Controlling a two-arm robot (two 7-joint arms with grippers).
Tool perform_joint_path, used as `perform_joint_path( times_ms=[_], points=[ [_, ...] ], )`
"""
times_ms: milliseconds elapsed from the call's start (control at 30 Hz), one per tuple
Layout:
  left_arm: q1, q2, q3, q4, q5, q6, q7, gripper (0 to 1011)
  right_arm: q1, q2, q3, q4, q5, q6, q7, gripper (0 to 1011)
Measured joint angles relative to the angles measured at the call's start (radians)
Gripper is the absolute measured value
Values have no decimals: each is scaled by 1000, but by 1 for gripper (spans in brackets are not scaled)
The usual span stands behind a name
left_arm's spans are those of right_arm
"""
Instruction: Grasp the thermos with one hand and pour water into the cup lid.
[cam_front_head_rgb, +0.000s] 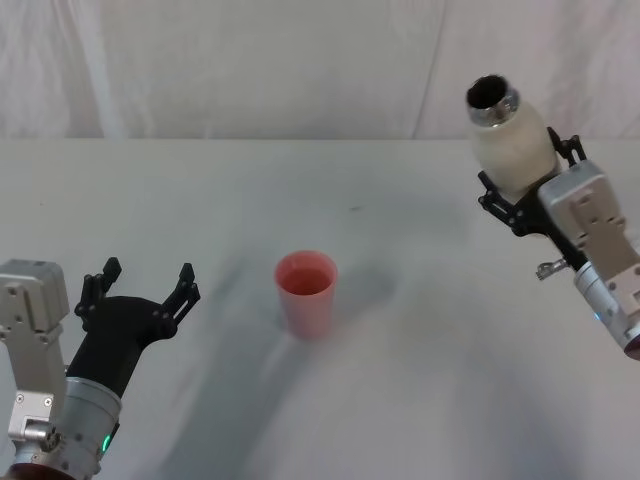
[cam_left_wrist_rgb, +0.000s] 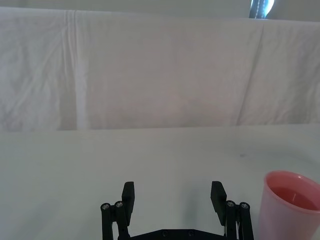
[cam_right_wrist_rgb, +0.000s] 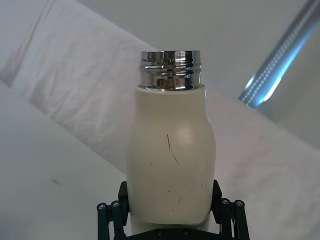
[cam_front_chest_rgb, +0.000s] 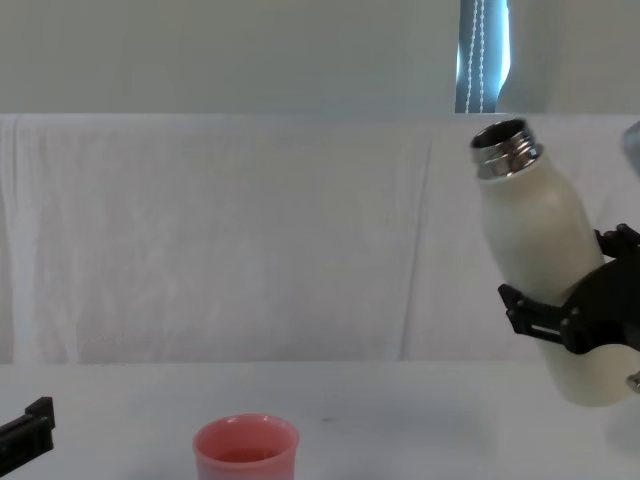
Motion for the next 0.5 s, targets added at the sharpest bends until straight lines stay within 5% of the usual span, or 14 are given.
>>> perform_joint_path(
  times_ms=[233,500],
  points=[
    [0,0,0,0,0,0,0,1001,10,27,-38,-12,-95,16,-9,951],
    [0,0,0,0,0,0,0,1001,13,31,-55,-21,-124,32,-9,951]
  ],
)
